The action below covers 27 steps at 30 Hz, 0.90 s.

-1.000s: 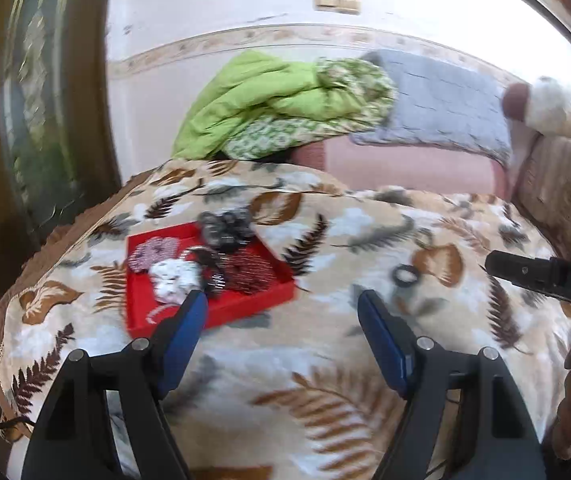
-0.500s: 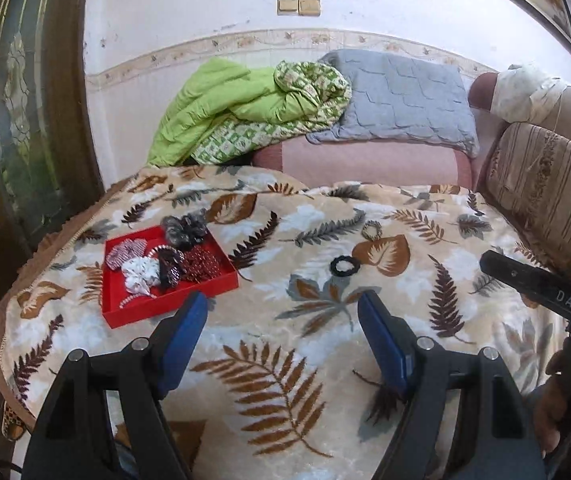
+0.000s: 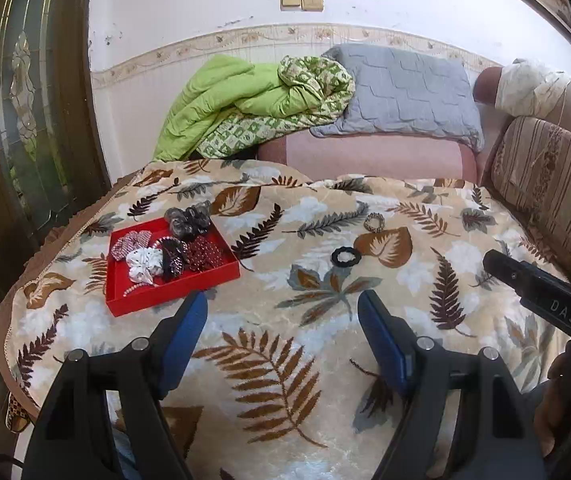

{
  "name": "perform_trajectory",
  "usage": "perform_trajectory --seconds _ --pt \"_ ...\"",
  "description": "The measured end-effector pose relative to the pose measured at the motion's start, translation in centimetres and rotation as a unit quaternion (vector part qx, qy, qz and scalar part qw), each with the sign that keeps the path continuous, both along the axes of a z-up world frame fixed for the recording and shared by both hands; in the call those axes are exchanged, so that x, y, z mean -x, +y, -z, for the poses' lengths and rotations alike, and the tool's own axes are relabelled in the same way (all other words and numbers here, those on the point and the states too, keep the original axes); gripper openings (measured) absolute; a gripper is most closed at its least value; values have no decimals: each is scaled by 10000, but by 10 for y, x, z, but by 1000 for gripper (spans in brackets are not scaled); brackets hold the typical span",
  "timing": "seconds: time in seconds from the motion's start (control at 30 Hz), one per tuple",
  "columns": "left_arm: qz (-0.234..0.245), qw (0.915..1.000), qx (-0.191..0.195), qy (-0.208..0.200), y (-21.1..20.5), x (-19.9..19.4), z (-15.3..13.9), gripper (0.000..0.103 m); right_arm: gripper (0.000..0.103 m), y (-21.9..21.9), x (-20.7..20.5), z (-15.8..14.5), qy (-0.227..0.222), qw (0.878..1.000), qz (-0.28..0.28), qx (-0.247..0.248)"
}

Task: Organize jewelry
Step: 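Withdraw both tools toward the black hair tie and leopard-print bracelet, then grasp the black hair tie with the left tool while the right grasps the leopard-print bracelet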

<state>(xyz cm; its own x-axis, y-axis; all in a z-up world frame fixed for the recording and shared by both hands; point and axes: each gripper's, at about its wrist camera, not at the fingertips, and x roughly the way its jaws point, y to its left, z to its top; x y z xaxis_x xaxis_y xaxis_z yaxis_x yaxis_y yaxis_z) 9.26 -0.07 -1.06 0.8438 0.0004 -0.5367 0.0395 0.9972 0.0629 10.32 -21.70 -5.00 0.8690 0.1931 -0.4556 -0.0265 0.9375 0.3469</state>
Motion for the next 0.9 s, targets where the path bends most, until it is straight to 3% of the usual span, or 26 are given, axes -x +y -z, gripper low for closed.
perform_trajectory --seconds 0.4,0.67,0.9 --pt "158 9986 210 468 -5 -56 27 77 76 2 -41 -6 190 9995 -104 209" --pt "222 9969 369 656 -11 -120 35 77 77 -6 -130 -19 370 9987 41 359" --pt "353 9934 368 1031 -30 -195 69 76 76 -20 -211 5 517 9986 -20 117"
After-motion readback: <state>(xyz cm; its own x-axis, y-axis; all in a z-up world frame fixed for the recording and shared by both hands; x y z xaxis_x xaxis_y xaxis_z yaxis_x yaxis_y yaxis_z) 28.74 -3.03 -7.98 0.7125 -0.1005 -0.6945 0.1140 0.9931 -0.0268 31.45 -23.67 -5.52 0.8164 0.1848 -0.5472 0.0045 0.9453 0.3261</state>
